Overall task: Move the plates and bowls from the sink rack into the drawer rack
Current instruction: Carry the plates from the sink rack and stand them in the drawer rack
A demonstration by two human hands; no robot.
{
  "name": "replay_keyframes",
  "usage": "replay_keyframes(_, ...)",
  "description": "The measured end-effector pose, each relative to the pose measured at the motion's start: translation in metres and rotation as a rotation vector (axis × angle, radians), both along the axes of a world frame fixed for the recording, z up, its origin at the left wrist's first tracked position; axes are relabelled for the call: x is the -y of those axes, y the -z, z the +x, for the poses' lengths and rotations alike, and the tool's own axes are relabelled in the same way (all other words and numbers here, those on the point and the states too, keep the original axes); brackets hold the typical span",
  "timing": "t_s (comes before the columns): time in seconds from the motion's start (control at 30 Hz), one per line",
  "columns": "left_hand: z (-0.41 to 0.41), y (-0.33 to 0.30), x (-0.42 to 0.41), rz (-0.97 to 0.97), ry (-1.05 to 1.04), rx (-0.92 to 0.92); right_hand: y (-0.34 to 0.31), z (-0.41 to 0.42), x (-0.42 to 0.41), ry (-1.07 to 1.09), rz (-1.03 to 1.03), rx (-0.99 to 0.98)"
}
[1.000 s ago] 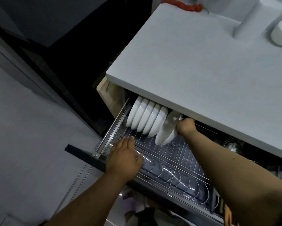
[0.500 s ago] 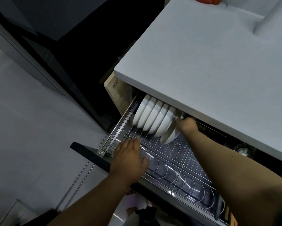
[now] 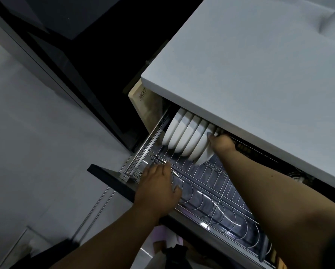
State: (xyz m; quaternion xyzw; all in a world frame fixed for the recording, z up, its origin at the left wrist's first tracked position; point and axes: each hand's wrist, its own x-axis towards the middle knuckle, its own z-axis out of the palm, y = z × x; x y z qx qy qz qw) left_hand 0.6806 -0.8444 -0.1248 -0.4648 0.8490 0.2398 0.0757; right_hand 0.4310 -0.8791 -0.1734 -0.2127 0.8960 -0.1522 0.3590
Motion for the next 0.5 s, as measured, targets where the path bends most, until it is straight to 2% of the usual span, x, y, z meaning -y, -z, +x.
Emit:
replay_keyframes(0.33,0.001,-0.001,0.001,0.015,0.001,-0.004,0.0,0.002,0.0,0.006,0.004,-0.017)
replay_keyframes(0.5,0.0,-0.003,0.0,-0.004,0.003,-0.008,-0.014,0.017,-0.014,0.063,-0.073,-0.024)
